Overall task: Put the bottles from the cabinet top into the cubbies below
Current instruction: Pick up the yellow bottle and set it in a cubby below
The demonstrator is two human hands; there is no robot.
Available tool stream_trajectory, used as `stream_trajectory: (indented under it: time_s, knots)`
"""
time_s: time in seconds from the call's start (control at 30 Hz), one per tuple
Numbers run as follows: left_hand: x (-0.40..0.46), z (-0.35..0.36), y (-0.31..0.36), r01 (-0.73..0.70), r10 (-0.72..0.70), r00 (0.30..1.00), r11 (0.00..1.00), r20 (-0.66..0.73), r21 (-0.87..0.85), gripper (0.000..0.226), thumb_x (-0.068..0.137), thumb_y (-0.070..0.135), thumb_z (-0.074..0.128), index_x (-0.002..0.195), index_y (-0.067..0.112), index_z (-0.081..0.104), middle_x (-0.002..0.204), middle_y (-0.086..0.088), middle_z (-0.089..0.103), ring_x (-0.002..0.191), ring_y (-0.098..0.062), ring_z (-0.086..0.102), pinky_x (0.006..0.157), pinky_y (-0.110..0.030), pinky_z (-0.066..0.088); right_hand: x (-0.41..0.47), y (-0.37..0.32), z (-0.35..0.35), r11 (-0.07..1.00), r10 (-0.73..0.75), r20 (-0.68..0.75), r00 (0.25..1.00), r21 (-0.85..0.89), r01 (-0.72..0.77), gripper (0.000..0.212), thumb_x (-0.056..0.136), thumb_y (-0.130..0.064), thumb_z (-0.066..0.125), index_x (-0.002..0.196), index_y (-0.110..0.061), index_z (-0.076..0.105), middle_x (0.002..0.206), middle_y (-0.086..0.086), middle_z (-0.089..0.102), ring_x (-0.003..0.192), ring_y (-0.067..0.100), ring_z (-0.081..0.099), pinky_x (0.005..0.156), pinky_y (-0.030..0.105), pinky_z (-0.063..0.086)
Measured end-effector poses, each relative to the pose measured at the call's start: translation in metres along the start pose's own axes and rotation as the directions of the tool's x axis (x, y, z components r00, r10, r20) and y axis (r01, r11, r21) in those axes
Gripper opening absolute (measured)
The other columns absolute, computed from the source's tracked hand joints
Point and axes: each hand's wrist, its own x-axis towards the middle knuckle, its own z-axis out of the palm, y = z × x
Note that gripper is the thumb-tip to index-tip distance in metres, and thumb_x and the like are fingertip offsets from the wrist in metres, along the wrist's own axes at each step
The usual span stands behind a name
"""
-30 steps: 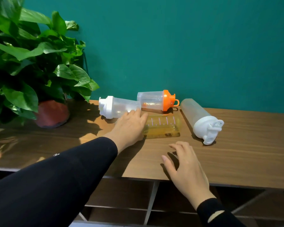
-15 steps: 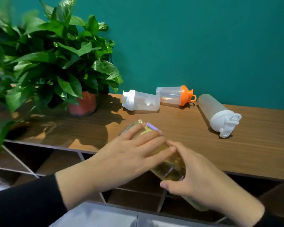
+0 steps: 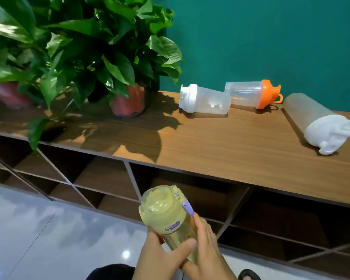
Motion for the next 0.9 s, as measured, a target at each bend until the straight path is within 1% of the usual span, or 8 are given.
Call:
stream_trajectory:
  time_s: [0.07, 0.13, 0.3, 0.4, 0.5, 0.63, 0.77, 0.9]
  knots:
    - [0.019, -0.003, 0.000, -0.033, 0.033, 0.999, 0.999, -0.017, 0.002, 0.080, 0.056, 0.027, 0.091, 0.124, 0.025, 0.050, 0.106, 0.009, 0.068, 0.098, -0.004, 0.064, 0.066, -0.010, 0.050, 0.022, 0.011, 0.006, 0.998, 0.046, 0.075, 0.996, 0.030, -0.049, 0.093, 0.087, -0.044, 0.065, 0.138, -0.055, -0.013, 0.136, -0.047, 0.007, 0.126, -0.022, 0.017, 0.110, 0.018, 0.021]
    - [0.042, -0.012, -0.002, -0.050, 0.049, 0.999, 0.997, 0.013, 0.066, 0.072, 0.067, 0.021, 0.090, 0.128, 0.024, 0.050, 0.105, 0.014, 0.068, 0.092, 0.004, 0.065, 0.064, -0.005, 0.050, 0.043, 0.018, 0.013, 0.984, 0.085, 0.100, 0.991, 0.149, -0.099, 0.097, 0.077, -0.051, 0.068, 0.148, -0.055, 0.002, 0.148, -0.027, 0.032, 0.135, -0.003, 0.036, 0.111, 0.024, 0.034]
    - [0.088, -0.029, -0.003, -0.158, 0.133, 0.984, 0.962, 0.121, 0.223, 0.092, 0.070, 0.013, 0.084, 0.135, 0.042, 0.025, 0.120, 0.018, 0.058, 0.107, 0.007, 0.058, 0.085, -0.014, 0.050, 0.082, 0.030, 0.027, 0.953, 0.105, 0.056, 0.993, 0.281, -0.116, 0.087, 0.076, -0.045, 0.076, 0.148, -0.049, 0.027, 0.139, -0.025, 0.051, 0.127, -0.001, 0.052, 0.097, 0.020, 0.044]
    - [0.109, -0.028, -0.007, -0.165, 0.137, 0.982, 0.960, 0.131, 0.228, 0.092, 0.069, 0.016, 0.083, 0.142, 0.034, 0.029, 0.120, 0.018, 0.060, 0.110, 0.004, 0.059, 0.093, -0.022, 0.053, 0.099, 0.039, 0.034, 0.951, 0.141, 0.003, 0.990, 0.276, -0.137, 0.082, 0.072, -0.041, 0.074, 0.145, -0.048, 0.035, 0.134, -0.022, 0.055, 0.123, 0.003, 0.056, 0.086, 0.015, 0.044]
    - [0.122, -0.025, -0.011, -0.176, 0.153, 0.980, 0.964, 0.126, 0.197, 0.081, 0.065, 0.022, 0.087, 0.134, 0.029, 0.047, 0.121, 0.011, 0.065, 0.112, -0.002, 0.062, 0.099, -0.033, 0.053, 0.111, 0.049, 0.041, 0.953, 0.166, -0.037, 0.985, 0.264, -0.151, 0.060, 0.079, -0.027, 0.074, 0.120, -0.058, 0.044, 0.120, -0.018, 0.062, 0.110, 0.001, 0.060, 0.082, 0.019, 0.049]
    - [0.132, -0.021, -0.012, -0.175, 0.169, 0.984, 0.973, 0.051, 0.151, 0.066, 0.066, 0.020, 0.090, 0.121, 0.035, 0.057, 0.111, 0.015, 0.071, 0.104, 0.002, 0.066, 0.094, -0.030, 0.055, 0.121, 0.052, 0.045, 0.931, 0.228, -0.014, 0.974, 0.295, -0.214, 0.041, 0.086, -0.027, 0.075, 0.109, -0.049, 0.050, 0.117, -0.016, 0.060, 0.108, 0.001, 0.060, 0.092, 0.030, 0.054]
    - [0.145, -0.021, -0.015, -0.166, 0.165, 0.986, 0.976, 0.021, 0.139, 0.076, 0.065, 0.025, 0.090, 0.130, 0.033, 0.051, 0.111, 0.019, 0.071, 0.105, 0.003, 0.066, 0.092, -0.028, 0.055, 0.139, 0.051, 0.048, 0.922, 0.277, -0.013, 0.961, 0.285, -0.262, 0.029, 0.085, -0.027, 0.076, 0.107, -0.033, 0.058, 0.109, -0.013, 0.064, 0.102, 0.006, 0.065, 0.090, 0.035, 0.058]
    - [0.157, -0.017, -0.015, -0.147, 0.150, 0.989, 0.980, -0.009, 0.136, 0.078, 0.064, 0.028, 0.091, 0.128, 0.032, 0.047, 0.112, 0.015, 0.069, 0.101, 0.006, 0.065, 0.087, -0.022, 0.054, 0.148, 0.050, 0.049, 0.915, 0.272, -0.061, 0.960, 0.325, -0.239, 0.044, 0.084, -0.022, 0.077, 0.097, -0.060, 0.059, 0.097, -0.010, 0.075, 0.094, 0.008, 0.074, 0.085, 0.041, 0.063]
